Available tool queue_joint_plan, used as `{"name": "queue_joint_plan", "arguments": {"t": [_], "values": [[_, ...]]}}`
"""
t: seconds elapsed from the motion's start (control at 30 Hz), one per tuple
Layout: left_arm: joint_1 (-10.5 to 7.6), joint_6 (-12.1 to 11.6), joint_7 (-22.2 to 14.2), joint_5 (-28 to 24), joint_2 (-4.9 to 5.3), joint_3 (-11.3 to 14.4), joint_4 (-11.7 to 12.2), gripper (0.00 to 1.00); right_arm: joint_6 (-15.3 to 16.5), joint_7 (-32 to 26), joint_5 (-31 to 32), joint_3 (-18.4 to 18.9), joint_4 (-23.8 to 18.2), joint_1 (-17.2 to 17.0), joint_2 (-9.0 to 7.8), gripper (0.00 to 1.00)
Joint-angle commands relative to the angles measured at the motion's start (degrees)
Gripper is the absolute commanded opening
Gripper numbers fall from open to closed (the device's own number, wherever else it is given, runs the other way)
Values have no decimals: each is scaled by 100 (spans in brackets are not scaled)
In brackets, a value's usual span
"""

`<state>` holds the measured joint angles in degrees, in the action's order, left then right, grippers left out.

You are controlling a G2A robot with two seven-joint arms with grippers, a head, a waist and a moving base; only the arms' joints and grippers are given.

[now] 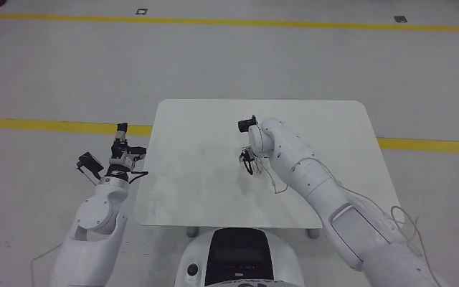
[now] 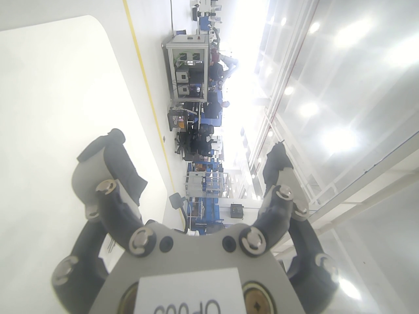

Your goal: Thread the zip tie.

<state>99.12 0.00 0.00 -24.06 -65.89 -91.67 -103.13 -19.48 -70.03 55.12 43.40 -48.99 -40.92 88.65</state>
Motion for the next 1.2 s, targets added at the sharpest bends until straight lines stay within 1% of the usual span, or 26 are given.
{"name": "queue_joint_plan", "arguments": {"t": [0.0, 0.07, 0.17, 0.5, 0.53, 0.6, 0.7, 0.9, 0.93, 0.97, 1.0, 1.03, 1.1, 1.17], "values": [[0, 0, 0, 0, 0, 0, 0, 100, 0, 0, -1, -1, 0, 1, 0, 100], [0, 0, 0, 0, 0, 0, 0, 100, 0, 0, -1, -1, 0, 1, 0, 100], [0, 0, 0, 0, 0, 0, 0, 100, 49, 200, -10, 31, -7, -100, -7, 100], [0, 0, 0, 0, 0, 0, 0, 100, 107, 247, 9, 33, -46, -130, -6, 100], [0, 0, 0, 0, 0, 0, 0, 100, 154, 366, 21, 45, -83, -184, -14, 100], [0, 0, 0, 0, 0, 0, 0, 100, 168, 396, 105, 75, -180, -243, -39, 100], [0, 0, 0, 0, 0, 0, 0, 100, 189, 328, 225, 118, -372, -311, -78, 100], [0, 0, 0, 0, 0, 0, 0, 100, 250, 104, 522, 277, -920, -545, -201, 100], [0, 0, 0, 0, 0, 0, 0, 100, 254, 64, 573, 305, -1010, -587, -222, 95], [0, 0, 0, 0, 0, 0, 0, 100, 256, 9, 637, 342, -1124, -644, -248, 82], [0, 0, 0, 0, 0, 0, 0, 100, 257, -31, 684, 367, -1207, -685, -265, 75], [0, 0, 0, 0, 0, 0, 0, 100, 260, -71, 731, 388, -1286, -724, -281, 65], [0, 0, 0, 0, 0, 0, 0, 100, 267, -157, 824, 429, -1449, -809, -312, 53], [0, 0, 0, 0, 0, 0, 0, 100, 278, -228, 901, 441, -1557, -870, -329, 51]]}}
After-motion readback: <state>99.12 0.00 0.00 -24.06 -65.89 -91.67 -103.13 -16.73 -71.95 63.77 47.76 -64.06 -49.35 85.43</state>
